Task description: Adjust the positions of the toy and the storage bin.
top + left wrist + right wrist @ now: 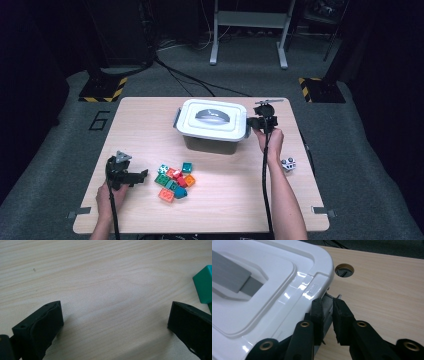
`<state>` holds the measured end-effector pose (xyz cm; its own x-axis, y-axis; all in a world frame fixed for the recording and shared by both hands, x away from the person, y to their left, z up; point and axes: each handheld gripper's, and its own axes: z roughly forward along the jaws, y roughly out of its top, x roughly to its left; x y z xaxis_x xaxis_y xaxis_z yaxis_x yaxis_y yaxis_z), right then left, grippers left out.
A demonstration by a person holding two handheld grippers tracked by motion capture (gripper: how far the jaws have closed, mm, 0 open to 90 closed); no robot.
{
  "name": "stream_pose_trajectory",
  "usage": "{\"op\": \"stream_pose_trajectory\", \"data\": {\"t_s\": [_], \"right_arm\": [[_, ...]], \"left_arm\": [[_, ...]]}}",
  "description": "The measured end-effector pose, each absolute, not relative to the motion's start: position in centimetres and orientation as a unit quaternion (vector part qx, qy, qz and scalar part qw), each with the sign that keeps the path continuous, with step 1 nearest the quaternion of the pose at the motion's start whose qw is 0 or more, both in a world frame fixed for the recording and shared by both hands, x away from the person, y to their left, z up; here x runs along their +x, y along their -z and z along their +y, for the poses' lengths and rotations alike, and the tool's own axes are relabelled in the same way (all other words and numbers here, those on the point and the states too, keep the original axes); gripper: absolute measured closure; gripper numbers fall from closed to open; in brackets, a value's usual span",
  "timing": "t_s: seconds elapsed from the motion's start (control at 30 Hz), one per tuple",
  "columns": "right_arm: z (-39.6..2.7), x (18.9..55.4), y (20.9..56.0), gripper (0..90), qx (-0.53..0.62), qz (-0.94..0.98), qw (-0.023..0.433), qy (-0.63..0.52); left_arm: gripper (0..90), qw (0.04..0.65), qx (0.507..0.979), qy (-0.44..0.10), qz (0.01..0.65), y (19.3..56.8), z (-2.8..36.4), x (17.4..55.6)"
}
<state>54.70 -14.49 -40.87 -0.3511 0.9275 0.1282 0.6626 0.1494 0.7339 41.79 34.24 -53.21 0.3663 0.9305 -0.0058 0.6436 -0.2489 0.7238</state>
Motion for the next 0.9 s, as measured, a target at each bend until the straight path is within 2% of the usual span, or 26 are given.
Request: {"op": "stream_pose_trajectory", "data": {"t_s": [0.07,0.13,0.23,0.9], "right_arm": [[-14.6,54.8,40.9,81.5,0.54,0.736,0.182,-0.365],[-14.7,55.0,40.9,77.1,0.548,0.734,0.179,-0.358],[-14.8,55.3,41.5,75.6,0.555,0.735,0.165,-0.353],[-13.8,54.1,41.0,80.7,0.566,0.733,0.19,-0.326]], "left_arm": [[0.0,0.327,0.759,-0.219,0.518,53.2,34.2,41.8],[0.0,0.327,0.759,-0.219,0.518,53.2,34.2,41.8],[0.0,0.326,0.76,-0.219,0.518,53.2,34.3,41.8],[0.0,0.325,0.761,-0.22,0.517,53.2,34.3,41.8]]}}
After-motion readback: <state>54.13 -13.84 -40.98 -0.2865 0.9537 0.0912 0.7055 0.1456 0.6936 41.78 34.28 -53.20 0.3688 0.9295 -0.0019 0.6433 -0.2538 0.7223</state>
